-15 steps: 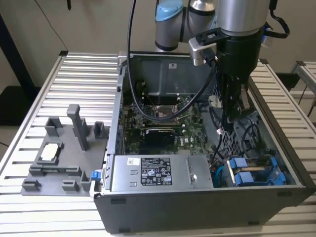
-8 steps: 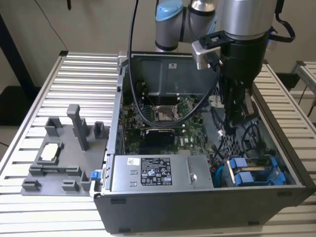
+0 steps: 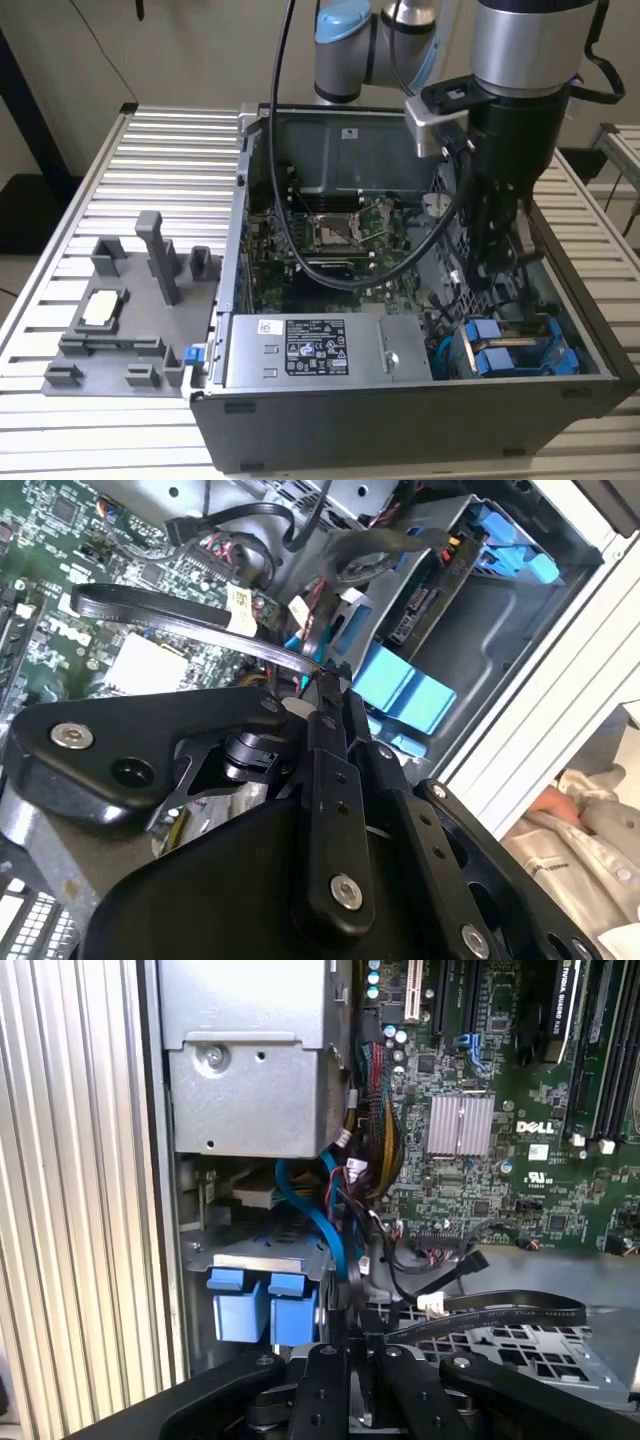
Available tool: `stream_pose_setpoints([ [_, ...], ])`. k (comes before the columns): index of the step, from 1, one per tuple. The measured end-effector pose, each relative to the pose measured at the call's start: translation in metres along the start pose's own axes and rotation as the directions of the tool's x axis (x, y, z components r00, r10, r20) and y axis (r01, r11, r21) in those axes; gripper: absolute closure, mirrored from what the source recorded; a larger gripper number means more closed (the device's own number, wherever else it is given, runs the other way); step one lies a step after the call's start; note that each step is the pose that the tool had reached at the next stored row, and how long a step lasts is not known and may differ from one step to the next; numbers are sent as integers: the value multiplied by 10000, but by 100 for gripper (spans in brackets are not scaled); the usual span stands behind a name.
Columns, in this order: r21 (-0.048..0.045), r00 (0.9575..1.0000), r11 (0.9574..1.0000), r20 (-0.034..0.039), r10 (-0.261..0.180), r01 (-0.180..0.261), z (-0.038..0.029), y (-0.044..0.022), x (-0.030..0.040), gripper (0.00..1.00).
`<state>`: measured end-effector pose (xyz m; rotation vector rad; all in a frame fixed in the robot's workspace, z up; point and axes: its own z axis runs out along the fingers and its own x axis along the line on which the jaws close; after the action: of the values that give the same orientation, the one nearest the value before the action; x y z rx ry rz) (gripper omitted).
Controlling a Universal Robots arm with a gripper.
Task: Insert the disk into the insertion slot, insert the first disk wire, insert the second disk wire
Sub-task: 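Insert the second disk wire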
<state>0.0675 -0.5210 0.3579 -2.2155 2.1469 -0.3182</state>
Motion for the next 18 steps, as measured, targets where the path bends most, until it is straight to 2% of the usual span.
stream_pose_setpoints([
  [6,-152,10000,9999,7,-18,18,33,-88,141,84],
  [18,-406,10000,9992,18,-47,48,105,-339,368,84],
])
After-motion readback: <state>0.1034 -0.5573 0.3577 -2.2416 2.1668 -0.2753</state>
